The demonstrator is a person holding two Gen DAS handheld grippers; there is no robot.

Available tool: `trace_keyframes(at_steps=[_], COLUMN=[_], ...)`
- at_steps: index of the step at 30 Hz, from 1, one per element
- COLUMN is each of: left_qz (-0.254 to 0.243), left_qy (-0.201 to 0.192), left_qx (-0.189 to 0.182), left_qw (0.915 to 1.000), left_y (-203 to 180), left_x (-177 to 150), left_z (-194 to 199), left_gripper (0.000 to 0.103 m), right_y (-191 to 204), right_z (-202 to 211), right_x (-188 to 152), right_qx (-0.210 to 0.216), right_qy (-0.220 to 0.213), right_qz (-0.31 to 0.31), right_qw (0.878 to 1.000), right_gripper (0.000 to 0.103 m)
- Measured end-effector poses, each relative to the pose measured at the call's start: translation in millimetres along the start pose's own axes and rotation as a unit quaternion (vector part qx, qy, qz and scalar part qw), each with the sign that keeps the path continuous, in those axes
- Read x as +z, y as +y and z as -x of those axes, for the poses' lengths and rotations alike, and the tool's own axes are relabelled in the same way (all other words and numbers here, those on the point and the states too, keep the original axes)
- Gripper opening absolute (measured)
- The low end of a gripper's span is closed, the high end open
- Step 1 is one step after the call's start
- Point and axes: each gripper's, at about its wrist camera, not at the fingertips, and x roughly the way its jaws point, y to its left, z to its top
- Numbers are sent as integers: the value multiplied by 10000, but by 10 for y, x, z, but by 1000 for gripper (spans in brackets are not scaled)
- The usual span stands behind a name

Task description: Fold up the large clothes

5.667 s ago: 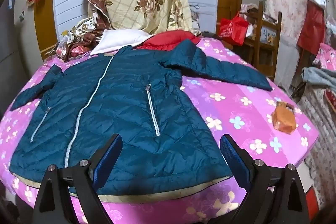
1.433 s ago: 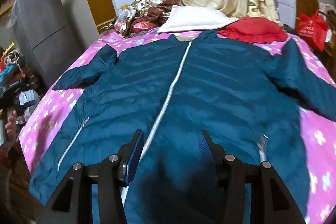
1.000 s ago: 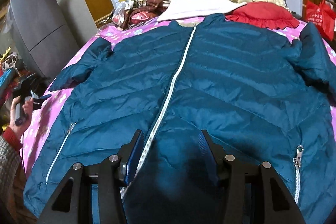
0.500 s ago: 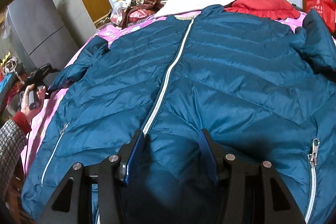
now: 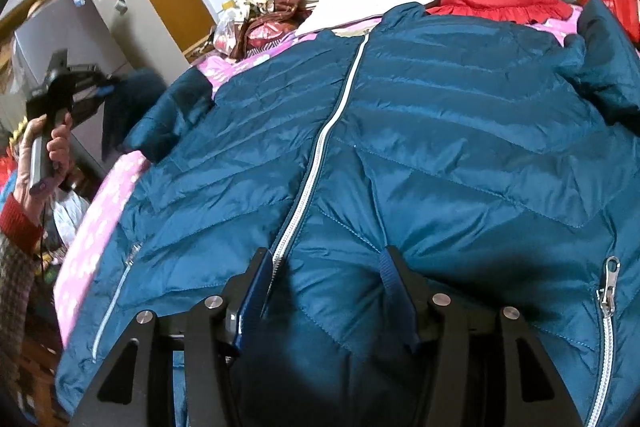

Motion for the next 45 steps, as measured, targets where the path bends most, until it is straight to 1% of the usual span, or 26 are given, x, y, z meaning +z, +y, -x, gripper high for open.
trace_keyframes(at_steps=[3,5,7,8,11,12,13,14,15,16,18,20,22,25,28,30,32,33,35,36,37,38,39,42,44,45], left_qz=[-293,-471,-652,-792,-1140,-1210,-1324,-1396,-1481,-1562,-1626,-1622,-1632,-1576,-1567,-1469,-1328,-1285,-1275,-1294,-1319,-1353,-1363,-1388,-1406,-1413], left_qy=[371,645,936,1081,1351,1383,1388,1357,1279,1167,1008,907,778,458,198,248,312,288,212,186,169,160,156,157,164,166], left_qx=[-465,-601,-577,-470,-314,-330,-341,-340,-328,-312,-278,-245,-79,459,1090,1205,1106,1086,1080,1102,1130,1158,1178,1268,1327,1340], left_qw=[9978,9950,9918,9899,9838,9824,9808,9803,9801,9803,9811,9823,9835,9854,9814,9815,9844,9853,9857,9853,9847,9839,9835,9820,9810,9807], left_y=[-563,-865,-1113,-1231,-1447,-1466,-1514,-1524,-1547,-1558,-1540,-1457,-1347,-1103,-863,-679,-563,-527,-528,-533,-547,-547,-561,-550,-559,-559], left_x=[-347,-612,-881,-1043,-1369,-1441,-1537,-1611,-1682,-1748,-1853,-1968,-2087,-2232,-2366,-2432,-2480,-2496,-2510,-2514,-2520,-2531,-2547,-2580,-2600,-2608], left_z=[-251,-498,-742,-856,-987,-983,-936,-867,-778,-664,-461,-260,-100,88,125,110,79,83,103,104,102,112,110,74,48,40], left_gripper=[10,10,10,10,11,14,21,25,39,54,70,72,72,72,72,72,72,72,72,72,72,72,72,72,72,72], right_y=[-77,-128,-197,-236,-309,-324,-336,-351,-368,-387,-376,-363,-298,-340,-418,-526,-596,-602,-572,-566,-549,-538,-536,-605,-790,-869], right_z=[58,118,224,295,511,578,644,696,741,754,742,718,621,455,346,274,178,127,-13,-68,-117,-140,-129,-118,-130,-149], right_x=[-1,-11,-7,-4,27,51,81,113,156,201,311,438,611,771,874,896,900,928,1002,1030,1077,1134,1190,1351,1464,1494], right_qx=[50,-17,-130,-197,-325,-374,-458,-516,-533,-515,-444,-460,-668,-844,-1330,-1528,-1506,-1446,-1322,-1334,-1294,-1262,-1404,-2120,-2590,-2652], right_qy=[-143,-285,-473,-567,-754,-791,-837,-878,-902,-896,-796,-721,-678,-561,-543,-433,-245,-147,98,209,319,400,382,274,259,276], right_qz=[-260,-422,-635,-735,-833,-812,-790,-790,-822,-853,-869,-741,-429,-423,-521,-641,-691,-650,-485,-416,-320,-222,-112,183,136,72], right_qw=[9995,9987,9968,9955,9931,9928,9923,9917,9911,9910,9920,9936,9945,9940,9883,9852,9859,9872,9900,9900,9906,9909,9893,9767,9654,9638], right_gripper=[54,53,53,53,53,53,54,54,56,64,71,71,71,71,71,71,71,69,58,49,30,23,18,14,14,14])
